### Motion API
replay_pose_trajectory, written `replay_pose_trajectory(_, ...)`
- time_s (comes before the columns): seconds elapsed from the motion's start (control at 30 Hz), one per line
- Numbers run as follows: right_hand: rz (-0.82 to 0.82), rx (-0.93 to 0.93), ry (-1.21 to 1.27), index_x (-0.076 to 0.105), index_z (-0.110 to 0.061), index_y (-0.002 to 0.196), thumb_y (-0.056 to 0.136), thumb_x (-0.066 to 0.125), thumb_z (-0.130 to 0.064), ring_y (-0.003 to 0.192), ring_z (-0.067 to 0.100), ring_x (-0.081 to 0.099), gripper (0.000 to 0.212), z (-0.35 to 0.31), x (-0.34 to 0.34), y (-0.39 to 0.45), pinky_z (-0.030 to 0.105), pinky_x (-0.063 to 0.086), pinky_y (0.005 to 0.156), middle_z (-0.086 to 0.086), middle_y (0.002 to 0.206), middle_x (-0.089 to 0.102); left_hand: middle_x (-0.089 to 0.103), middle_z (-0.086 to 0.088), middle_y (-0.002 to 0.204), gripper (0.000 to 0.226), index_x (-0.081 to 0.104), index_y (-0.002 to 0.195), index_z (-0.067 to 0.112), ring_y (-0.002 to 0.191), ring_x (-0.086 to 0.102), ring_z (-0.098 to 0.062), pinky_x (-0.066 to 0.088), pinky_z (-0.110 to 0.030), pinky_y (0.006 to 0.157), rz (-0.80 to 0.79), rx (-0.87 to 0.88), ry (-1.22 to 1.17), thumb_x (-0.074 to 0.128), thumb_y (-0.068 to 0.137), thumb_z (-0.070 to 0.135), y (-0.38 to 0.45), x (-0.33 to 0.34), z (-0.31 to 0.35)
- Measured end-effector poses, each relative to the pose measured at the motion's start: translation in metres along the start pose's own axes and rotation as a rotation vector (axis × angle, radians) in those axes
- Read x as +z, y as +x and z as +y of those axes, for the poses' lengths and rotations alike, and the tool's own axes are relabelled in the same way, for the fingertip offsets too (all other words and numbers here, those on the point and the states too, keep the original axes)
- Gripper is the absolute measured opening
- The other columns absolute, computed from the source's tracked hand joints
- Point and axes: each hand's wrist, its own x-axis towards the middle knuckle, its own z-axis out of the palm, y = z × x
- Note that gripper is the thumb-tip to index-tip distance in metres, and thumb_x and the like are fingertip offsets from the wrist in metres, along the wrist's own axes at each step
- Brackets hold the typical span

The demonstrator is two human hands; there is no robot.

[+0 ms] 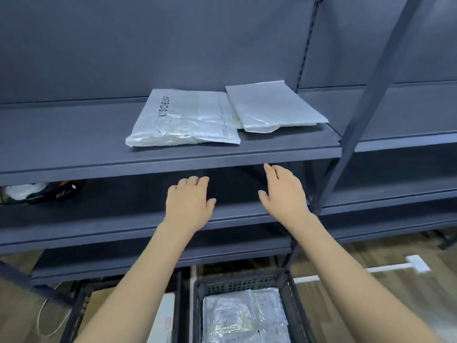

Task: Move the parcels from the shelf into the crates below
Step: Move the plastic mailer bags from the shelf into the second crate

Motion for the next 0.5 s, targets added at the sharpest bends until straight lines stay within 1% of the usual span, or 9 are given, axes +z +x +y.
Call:
replay_pose_trajectory(0.13, 0.058, -0.003, -0.112, 0.025, -0.007, 0.147, 0.092, 0.05, -0.025, 0.123, 0.029, 0.042, 0.063, 0.05, -0.038, 0.051, 0.036, 0.035, 0.098, 0.012, 0.137, 0.043, 0.045, -0.005, 0.138, 0.053, 0.034, 0.14, 0.018, 0.125, 0.042, -0.027, 0.036, -0.039, 0.097, 0.01, 0.006, 0.074, 0.046, 0.094, 0.041, 0.061, -0.034, 0.008)
replay_pose_trajectory(0.2, 0.04, -0.003, -0.188, 0.031, -0.007, 0.143, 0.091, 0.051, -0.025, 0.116, 0.03, 0.046, 0.059, 0.076, -0.054, 0.077, 0.035, 0.038, 0.091, 0.012, 0.13, 0.047, 0.049, -0.006, 0.132, 0.051, 0.038, 0.137, 0.016, 0.12, 0.046, -0.028, 0.037, -0.039, 0.094, -0.006, 0.016, 0.143, 0.048, 0.093, 0.04, 0.091, -0.049, 0.014)
replay_pose_trajectory(0.27, 0.006, 0.005, -0.255, 0.036, -0.008, 0.137, 0.092, 0.052, -0.029, 0.114, 0.03, 0.047, 0.052, 0.1, -0.066, 0.103, 0.036, 0.039, 0.087, 0.012, 0.127, 0.048, 0.05, -0.006, 0.128, 0.05, 0.039, 0.135, 0.015, 0.117, 0.048, -0.028, 0.037, -0.038, 0.093, -0.036, 0.033, 0.171, 0.049, 0.093, 0.04, 0.121, -0.058, 0.023)
replay_pose_trajectory(0.33, -0.026, 0.015, -0.306, 0.036, -0.009, 0.135, 0.094, 0.05, -0.039, 0.117, 0.03, 0.045, 0.053, 0.121, -0.078, 0.13, 0.036, 0.039, 0.088, 0.013, 0.13, 0.046, 0.051, -0.006, 0.129, 0.051, 0.041, 0.134, 0.014, 0.118, 0.048, -0.028, 0.038, -0.038, 0.093, -0.062, 0.026, 0.136, 0.048, 0.093, 0.042, 0.149, -0.064, 0.032)
replay_pose_trajectory(0.4, -0.053, -0.011, -0.334, 0.036, -0.01, 0.136, 0.094, 0.047, -0.049, 0.12, 0.031, 0.043, 0.058, 0.138, -0.086, 0.155, 0.037, 0.039, 0.091, 0.013, 0.133, 0.044, 0.051, -0.006, 0.13, 0.053, 0.042, 0.134, 0.014, 0.119, 0.049, -0.028, 0.039, -0.038, 0.092, -0.087, 0.001, 0.072, 0.046, 0.093, 0.047, 0.175, -0.067, 0.041)
replay_pose_trajectory(0.5, -0.085, -0.066, -0.342, 0.035, -0.013, 0.14, 0.093, 0.04, -0.057, 0.124, 0.03, 0.04, 0.065, 0.159, -0.091, 0.189, 0.039, 0.038, 0.097, 0.012, 0.136, 0.043, 0.052, -0.008, 0.128, 0.054, 0.044, 0.13, 0.013, 0.117, 0.05, -0.029, 0.039, -0.036, 0.087, -0.111, -0.038, 0.056, 0.04, 0.094, 0.053, 0.208, -0.069, 0.057)
